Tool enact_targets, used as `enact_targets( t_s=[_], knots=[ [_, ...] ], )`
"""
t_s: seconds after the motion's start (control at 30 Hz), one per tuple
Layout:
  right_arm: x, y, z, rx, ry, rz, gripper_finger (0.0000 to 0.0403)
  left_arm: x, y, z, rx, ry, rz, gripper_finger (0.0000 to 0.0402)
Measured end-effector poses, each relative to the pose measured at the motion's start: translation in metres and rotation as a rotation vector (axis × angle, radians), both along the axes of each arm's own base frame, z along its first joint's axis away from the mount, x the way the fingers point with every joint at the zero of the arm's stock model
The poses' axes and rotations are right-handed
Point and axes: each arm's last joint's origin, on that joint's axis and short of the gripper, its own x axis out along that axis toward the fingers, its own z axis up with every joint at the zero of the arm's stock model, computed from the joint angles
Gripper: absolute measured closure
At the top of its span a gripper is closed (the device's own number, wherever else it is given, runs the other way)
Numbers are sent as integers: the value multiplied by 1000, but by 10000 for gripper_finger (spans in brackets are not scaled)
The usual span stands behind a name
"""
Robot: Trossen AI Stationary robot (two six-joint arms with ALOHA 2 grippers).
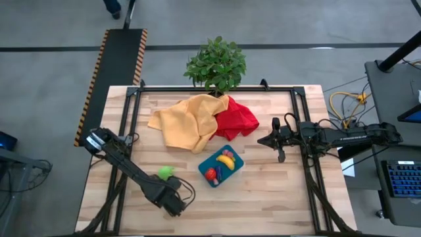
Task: Pick and placing Produce into tupperware
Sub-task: Put the green corn into the blue bin
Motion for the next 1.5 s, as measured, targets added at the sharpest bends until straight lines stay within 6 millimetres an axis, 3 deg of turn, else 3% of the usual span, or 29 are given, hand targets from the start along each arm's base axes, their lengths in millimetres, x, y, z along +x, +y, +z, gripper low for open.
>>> enact_targets(
  t_s=[0.33,0.7,1.07,1.27,1.5],
  knots=[
    [0,0,0,1,0,0,394,29,-7,11,-75,-297,-290,217],
    [0,0,0,3,0,-1,394,72,15,47,-43,-512,-507,217],
    [0,0,0,3,0,-1,394,116,83,73,53,-635,-495,217],
    [0,0,0,3,2,-1,394,127,128,73,59,-630,-417,217],
    [0,0,-4,4,38,-1,394,147,151,58,45,-695,-411,217]
  ],
)
